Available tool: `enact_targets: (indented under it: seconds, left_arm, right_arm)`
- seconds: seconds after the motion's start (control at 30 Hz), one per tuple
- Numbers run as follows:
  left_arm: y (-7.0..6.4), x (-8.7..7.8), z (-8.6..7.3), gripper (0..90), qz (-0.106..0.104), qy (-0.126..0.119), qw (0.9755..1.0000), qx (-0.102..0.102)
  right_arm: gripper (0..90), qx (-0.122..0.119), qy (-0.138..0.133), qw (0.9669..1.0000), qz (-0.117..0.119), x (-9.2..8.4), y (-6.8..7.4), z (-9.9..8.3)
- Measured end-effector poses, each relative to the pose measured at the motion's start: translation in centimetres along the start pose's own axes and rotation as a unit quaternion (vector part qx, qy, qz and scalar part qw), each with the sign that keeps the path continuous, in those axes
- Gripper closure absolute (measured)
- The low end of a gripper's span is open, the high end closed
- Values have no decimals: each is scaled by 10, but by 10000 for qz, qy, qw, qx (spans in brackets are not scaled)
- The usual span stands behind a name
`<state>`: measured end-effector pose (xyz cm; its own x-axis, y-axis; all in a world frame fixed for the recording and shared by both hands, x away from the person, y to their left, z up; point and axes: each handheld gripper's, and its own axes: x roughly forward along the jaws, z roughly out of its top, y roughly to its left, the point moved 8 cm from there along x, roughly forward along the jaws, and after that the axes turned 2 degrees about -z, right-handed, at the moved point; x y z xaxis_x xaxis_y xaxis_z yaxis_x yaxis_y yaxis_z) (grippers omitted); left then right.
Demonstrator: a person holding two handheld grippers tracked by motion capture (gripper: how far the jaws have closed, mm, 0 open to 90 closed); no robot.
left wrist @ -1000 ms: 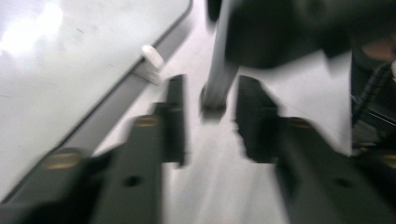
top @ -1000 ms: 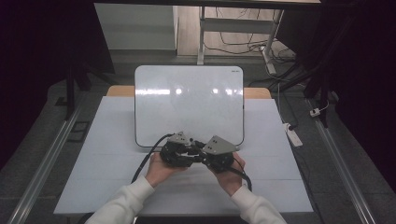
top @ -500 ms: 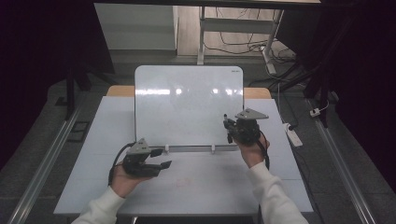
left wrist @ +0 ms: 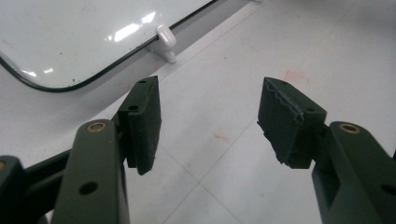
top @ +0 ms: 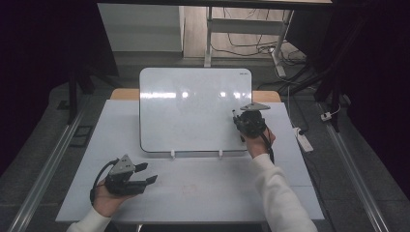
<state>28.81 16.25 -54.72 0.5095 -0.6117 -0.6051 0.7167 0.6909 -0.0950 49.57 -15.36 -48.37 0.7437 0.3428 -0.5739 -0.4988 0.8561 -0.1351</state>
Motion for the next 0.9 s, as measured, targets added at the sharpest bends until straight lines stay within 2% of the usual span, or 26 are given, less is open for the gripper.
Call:
enact_targets:
  seconds: [0.2, 0.37, 0.47, 0.63, 0.77, 0.9]
  left_arm:
    - [6, -6, -2, 408, 94, -128, 9998, -131]
    - [10, -7, -3, 408, 104, -142, 9996, -219]
    - [11, -7, -4, 408, 123, -142, 9996, -228]
    - [13, -7, -5, 408, 153, -143, 9994, -270]
    - [16, -6, -5, 406, 188, -132, 9993, -310]
    - [19, -5, -6, 401, 268, -88, 9991, -331]
  right_arm:
    - [796, 8, -36, 9999, -127, 4, -5, -2]
    - [773, -102, -122, 9996, -237, 4, -5, -1]
    - [727, -102, -182, 9995, -251, 4, -4, -1]
    - [592, -115, -322, 9992, -202, -2, -2, -1]
    - [502, -178, -594, 9981, -62, -17, -1, -3]
    - [426, -244, -734, 9970, 19, -35, -5, -15]
